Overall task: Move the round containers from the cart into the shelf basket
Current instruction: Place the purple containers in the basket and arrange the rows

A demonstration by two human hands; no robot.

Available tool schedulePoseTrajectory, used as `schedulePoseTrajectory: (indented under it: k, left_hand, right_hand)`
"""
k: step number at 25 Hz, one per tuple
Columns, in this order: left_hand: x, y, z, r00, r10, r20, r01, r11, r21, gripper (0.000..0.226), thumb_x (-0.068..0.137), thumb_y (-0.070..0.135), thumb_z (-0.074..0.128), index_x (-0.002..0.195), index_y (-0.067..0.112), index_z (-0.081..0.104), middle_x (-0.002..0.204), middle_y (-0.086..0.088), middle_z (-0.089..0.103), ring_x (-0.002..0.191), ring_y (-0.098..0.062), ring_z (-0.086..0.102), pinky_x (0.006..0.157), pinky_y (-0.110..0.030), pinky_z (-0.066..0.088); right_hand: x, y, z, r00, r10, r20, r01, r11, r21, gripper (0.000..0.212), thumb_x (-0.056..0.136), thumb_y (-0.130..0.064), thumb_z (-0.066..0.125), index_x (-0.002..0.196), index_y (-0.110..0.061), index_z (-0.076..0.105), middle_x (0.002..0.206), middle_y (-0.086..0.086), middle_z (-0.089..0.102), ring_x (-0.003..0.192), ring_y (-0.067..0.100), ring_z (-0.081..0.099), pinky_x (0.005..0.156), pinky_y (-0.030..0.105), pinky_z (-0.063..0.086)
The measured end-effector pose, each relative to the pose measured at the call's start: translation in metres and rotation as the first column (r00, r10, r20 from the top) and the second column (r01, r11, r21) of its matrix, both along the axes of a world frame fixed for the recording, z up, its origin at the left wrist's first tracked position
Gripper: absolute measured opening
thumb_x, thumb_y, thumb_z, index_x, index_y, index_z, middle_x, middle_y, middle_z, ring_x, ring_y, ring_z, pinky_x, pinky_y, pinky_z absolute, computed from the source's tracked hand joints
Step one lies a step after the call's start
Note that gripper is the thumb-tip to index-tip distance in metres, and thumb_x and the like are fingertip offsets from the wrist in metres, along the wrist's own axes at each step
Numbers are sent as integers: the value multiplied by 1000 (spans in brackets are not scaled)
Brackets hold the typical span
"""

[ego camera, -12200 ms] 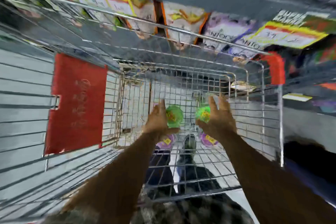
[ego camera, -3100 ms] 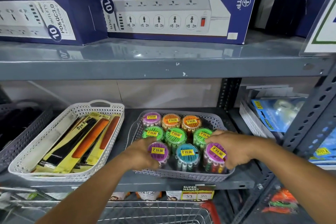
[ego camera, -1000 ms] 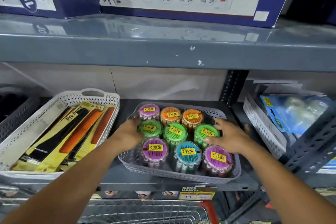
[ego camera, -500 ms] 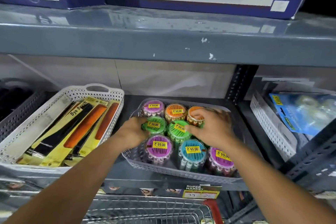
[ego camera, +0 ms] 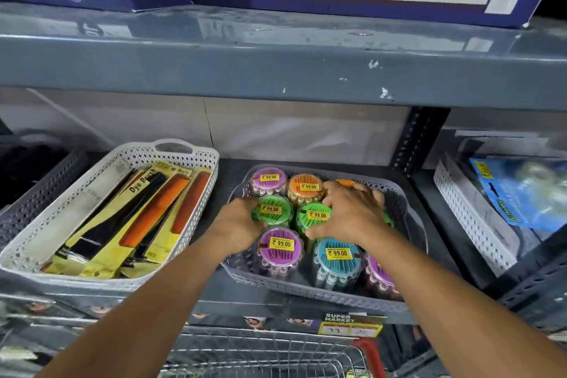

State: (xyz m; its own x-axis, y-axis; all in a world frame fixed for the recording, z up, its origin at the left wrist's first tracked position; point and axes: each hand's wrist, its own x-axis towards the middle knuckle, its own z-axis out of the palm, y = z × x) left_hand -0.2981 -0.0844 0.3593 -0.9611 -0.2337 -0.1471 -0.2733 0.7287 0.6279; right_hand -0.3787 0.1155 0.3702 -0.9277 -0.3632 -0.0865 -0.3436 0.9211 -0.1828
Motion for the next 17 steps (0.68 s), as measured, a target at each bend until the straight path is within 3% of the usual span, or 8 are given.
schedulePoseTrajectory:
  k: [2, 4, 6, 8, 10, 11, 14, 17]
  left_hand:
    - [2, 2, 2, 1000, 4, 0, -4, 1000, -3, 33, 88, 18, 66, 121, 18, 67, 108, -11, 75, 91, -26, 70, 85, -37, 58]
    - [4, 5, 6, 1000, -10, -15, 10, 1000, -7, 33, 90, 16, 65, 123, 18, 66, 110, -11, 74, 91, -27, 70, 83, -35, 57]
    - [5, 7, 8, 1000, -14, -20, 14, 1000, -20, 33, 91, 16, 64, 124, 16, 64, 112, -11, 73, 91, -26, 69, 82, -34, 56]
    - [3, 8, 10, 1000, -17, 8, 18, 1000, -21, 34, 90, 15, 66, 124, 15, 64, 105, -9, 73, 77, -20, 67, 69, -30, 55]
    - [-4, 4, 10, 999, -16, 30, 15, 1000, 14, 36, 88, 11, 66, 123, 15, 62, 95, -5, 71, 62, -15, 65, 53, -25, 51]
    - [-10, 2, 13, 1000, -10, 13, 9, 999, 38, 35, 87, 9, 65, 122, 16, 61, 94, -5, 71, 65, -18, 69, 53, -28, 55]
    - [-31, -4, 20, 991, 76, -109, -63, 991, 120, 17, 90, 11, 62, 99, 25, 63, 98, -11, 73, 86, -29, 71, 81, -46, 61]
    - [-50, -6, 20, 988, 93, -122, -82, 993, 88, 14, 93, 15, 60, 86, 26, 62, 95, -12, 72, 84, -25, 68, 83, -43, 58]
  right_hand:
    - [-1, 6, 0, 999, -8, 31, 14, 984, -178, 104, 54, -74, 72, 140, -35, 30, 137, -11, 55, 132, 26, 39, 108, 53, 27]
    - [-15, 20, 5, 985, -166, -43, 131, 894, -428, 88, 61, -74, 68, 135, -34, 41, 134, -4, 57, 125, 28, 48, 107, 51, 33]
    - [-35, 35, 5, 952, -262, -158, 205, 930, -304, 79, 63, -77, 62, 129, -34, 51, 131, 3, 60, 121, 32, 50, 103, 47, 35]
    - [-46, 44, -4, 961, -252, -113, 235, 961, -144, 83, 60, -82, 60, 127, -34, 55, 128, 4, 63, 121, 31, 50, 103, 46, 32]
    - [-51, 43, -13, 968, -247, -44, 238, 960, -149, 93, 52, -86, 60, 127, -32, 55, 123, 1, 66, 119, 29, 53, 105, 47, 31]
    - [-54, 42, -17, 967, -253, -19, 246, 954, -171, 95, 50, -86, 61, 127, -31, 55, 122, 0, 67, 117, 28, 55, 106, 49, 31]
    - [-60, 43, -21, 966, -257, -6, 251, 949, -189, 95, 47, -85, 65, 126, -33, 56, 122, -3, 67, 119, 26, 55, 109, 52, 24]
    - [-62, 45, -20, 973, -221, 60, 229, 955, -188, 95, 44, -86, 65, 122, -33, 58, 121, -5, 68, 120, 25, 54, 110, 52, 20]
